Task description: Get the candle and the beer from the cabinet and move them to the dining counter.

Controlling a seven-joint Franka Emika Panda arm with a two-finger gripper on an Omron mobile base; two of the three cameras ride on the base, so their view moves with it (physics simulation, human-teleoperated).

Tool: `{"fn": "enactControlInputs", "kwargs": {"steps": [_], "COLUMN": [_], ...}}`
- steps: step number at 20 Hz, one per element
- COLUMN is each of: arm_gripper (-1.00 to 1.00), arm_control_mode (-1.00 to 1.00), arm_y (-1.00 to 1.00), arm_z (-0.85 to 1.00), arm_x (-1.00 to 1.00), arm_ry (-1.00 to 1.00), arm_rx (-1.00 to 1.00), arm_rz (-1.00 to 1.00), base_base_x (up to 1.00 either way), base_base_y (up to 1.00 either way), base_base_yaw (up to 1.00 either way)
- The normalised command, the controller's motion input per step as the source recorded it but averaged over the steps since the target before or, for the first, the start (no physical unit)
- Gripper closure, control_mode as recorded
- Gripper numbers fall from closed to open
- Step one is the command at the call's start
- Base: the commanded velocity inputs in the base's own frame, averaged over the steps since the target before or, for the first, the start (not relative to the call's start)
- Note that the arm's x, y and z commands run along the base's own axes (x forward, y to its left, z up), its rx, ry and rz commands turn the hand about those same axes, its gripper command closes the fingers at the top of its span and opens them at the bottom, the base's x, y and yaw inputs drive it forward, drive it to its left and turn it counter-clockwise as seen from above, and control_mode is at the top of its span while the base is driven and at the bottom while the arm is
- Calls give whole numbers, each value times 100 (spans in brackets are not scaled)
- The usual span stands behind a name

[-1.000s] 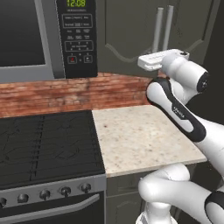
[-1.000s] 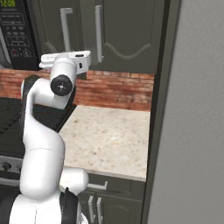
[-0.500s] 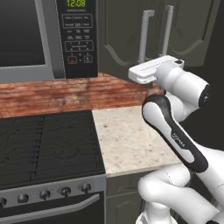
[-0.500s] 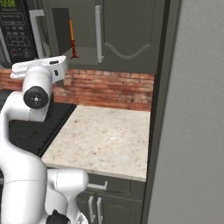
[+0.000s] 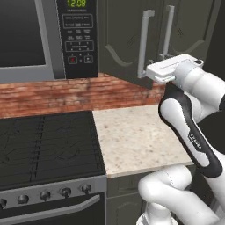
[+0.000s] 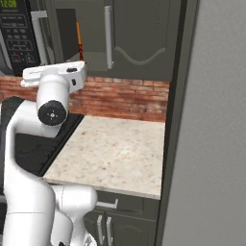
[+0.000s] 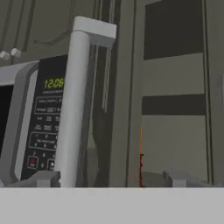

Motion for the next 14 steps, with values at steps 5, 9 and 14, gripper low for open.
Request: {"fn": "enactControlInputs", "kwargs": {"steps": [5,9,14], "arm_gripper": [-100,-100,-100], "arm_control_mode": [-100,-100,-100], "arm_y": [-99,-98,-46], "arm_z": [13,2,-6], "arm_x": [-38,-8,20], "arm_ry": [-4,8,41], "arm_rx": [5,17,31], "arm_rz": [1,1,-1], "base_base_x": [0,0,0], "base_base_y": [0,0,0], "base_base_yaw": [0,0,0]}}
